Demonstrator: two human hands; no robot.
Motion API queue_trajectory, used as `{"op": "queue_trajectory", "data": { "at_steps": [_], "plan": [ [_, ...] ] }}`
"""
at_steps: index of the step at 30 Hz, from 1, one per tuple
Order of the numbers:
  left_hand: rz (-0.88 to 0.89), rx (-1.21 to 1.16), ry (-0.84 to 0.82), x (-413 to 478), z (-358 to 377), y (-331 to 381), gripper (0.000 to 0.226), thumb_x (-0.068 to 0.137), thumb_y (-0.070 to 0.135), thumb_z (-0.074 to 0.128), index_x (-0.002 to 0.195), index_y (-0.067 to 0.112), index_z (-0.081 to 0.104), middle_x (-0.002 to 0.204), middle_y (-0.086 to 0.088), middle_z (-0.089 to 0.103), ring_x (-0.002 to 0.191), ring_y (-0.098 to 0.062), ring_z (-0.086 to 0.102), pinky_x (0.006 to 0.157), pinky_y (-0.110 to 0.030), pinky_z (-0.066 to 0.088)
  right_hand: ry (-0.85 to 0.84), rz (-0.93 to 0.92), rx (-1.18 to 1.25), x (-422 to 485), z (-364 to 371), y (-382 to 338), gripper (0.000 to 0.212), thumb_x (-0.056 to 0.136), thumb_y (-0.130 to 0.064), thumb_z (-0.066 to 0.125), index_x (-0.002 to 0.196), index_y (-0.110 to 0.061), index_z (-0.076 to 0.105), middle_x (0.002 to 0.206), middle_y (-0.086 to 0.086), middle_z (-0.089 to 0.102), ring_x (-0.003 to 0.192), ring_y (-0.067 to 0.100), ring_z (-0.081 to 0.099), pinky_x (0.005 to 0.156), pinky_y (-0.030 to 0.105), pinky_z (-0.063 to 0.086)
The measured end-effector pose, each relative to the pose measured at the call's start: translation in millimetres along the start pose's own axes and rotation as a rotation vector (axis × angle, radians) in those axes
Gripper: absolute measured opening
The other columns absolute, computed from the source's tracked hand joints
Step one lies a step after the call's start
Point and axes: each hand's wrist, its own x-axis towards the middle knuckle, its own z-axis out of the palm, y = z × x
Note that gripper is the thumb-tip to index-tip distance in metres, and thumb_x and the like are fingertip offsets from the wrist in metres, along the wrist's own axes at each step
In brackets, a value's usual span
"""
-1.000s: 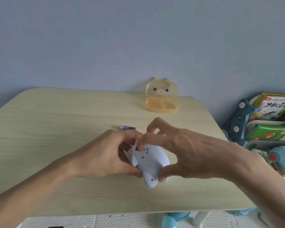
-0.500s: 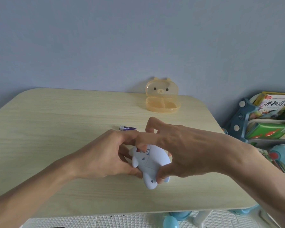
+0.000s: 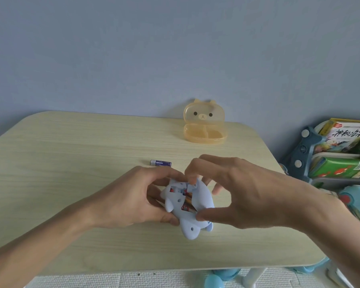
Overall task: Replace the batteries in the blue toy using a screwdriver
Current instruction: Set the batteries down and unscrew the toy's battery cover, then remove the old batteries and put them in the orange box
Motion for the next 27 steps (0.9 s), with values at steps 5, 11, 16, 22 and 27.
{"op": "queue_trajectory", "data": {
  "at_steps": [5, 11, 16, 22, 27],
  "plan": [
    [-0.018, -0.026, 0.015, -2, 0, -4, 0.057, 0.079, -0.013, 0.087, 0.122, 0.020, 0.071, 0.116, -0.007, 0.081, 0.103, -0.023, 0.082, 0.086, -0.037, 0.068, 0.239, -0.044, 0.247, -17, 1, 13, 0.047, 0.084, -0.030, 0.088, 0.119, -0.027, 0.056, 0.121, -0.018, 0.064, 0.106, 0.010, 0.069, 0.082, 0.027, 0.060],
    [0.028, 0.102, 0.042, -6, 2, -2, 0.059, 0.074, 0.006, 0.095, 0.122, 0.029, 0.069, 0.113, 0.009, 0.084, 0.094, -0.008, 0.080, 0.082, -0.019, 0.061, 0.291, 0.197, 0.164, -30, 2, 62, 0.046, 0.083, -0.038, 0.085, 0.122, -0.041, 0.062, 0.122, -0.025, 0.070, 0.107, 0.005, 0.070, 0.088, 0.033, 0.059],
    [0.060, 0.163, 0.080, -10, 4, -2, 0.062, 0.073, 0.019, 0.098, 0.125, 0.034, 0.067, 0.113, 0.012, 0.083, 0.103, -0.012, 0.079, 0.093, -0.030, 0.061, 0.149, 0.216, 0.003, -23, 37, 86, 0.042, 0.088, -0.053, 0.077, 0.128, -0.049, 0.066, 0.128, -0.034, 0.067, 0.098, -0.029, 0.052, 0.086, 0.004, 0.043],
    [0.061, 0.140, 0.087, -12, 3, -3, 0.062, 0.073, 0.022, 0.098, 0.123, 0.039, 0.066, 0.114, 0.008, 0.083, 0.104, -0.019, 0.079, 0.095, -0.037, 0.061, 0.121, 0.268, -0.017, -23, 40, 88, 0.055, 0.088, -0.059, 0.074, 0.140, -0.048, 0.058, 0.125, -0.040, 0.053, 0.095, -0.034, 0.042, 0.090, 0.001, 0.038],
    [0.058, 0.112, 0.091, -11, 5, -6, 0.063, 0.072, 0.011, 0.098, 0.123, 0.032, 0.067, 0.113, 0.006, 0.084, 0.099, -0.018, 0.080, 0.088, -0.027, 0.063, 0.172, 0.256, -0.029, -31, 38, 82, 0.062, 0.088, -0.067, 0.067, 0.145, -0.048, 0.053, 0.148, -0.030, 0.053, 0.130, -0.008, 0.050, 0.112, 0.025, 0.045]
  ]
}}
